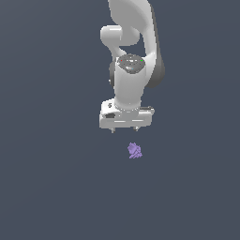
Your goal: Pick up the object and move it to a goal position.
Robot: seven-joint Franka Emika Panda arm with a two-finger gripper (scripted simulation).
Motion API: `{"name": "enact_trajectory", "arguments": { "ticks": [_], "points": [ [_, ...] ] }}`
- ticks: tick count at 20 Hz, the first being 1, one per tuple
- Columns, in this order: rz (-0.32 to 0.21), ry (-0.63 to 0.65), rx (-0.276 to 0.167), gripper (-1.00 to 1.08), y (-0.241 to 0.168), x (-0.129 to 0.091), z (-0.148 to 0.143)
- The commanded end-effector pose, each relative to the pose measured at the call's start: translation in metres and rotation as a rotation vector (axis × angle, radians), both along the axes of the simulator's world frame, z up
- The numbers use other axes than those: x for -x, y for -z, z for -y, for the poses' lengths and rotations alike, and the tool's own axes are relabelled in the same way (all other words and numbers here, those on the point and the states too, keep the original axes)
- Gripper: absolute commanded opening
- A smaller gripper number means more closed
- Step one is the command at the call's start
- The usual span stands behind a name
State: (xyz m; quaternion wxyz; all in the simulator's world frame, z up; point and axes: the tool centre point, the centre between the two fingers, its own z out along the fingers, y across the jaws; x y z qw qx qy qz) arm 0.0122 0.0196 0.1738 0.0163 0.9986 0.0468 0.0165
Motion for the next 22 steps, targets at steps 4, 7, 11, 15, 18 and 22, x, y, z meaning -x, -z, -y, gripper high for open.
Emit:
{"name": "enact_trajectory", "arguments": {
  "ticks": [4, 7, 11, 15, 18, 22],
  "points": [
    [-0.009, -0.008, -0.007, 1.0, 0.021, -0.01, -0.015],
    [-0.016, -0.014, -0.013, 1.0, 0.038, -0.016, -0.028],
    [-0.025, -0.021, -0.021, 1.0, 0.06, -0.024, -0.043],
    [-0.031, -0.024, -0.027, 1.0, 0.076, -0.028, -0.053],
    [-0.034, -0.026, -0.03, 1.0, 0.082, -0.029, -0.058],
    [-0.035, -0.027, -0.03, 1.0, 0.083, -0.029, -0.059]
  ]
}}
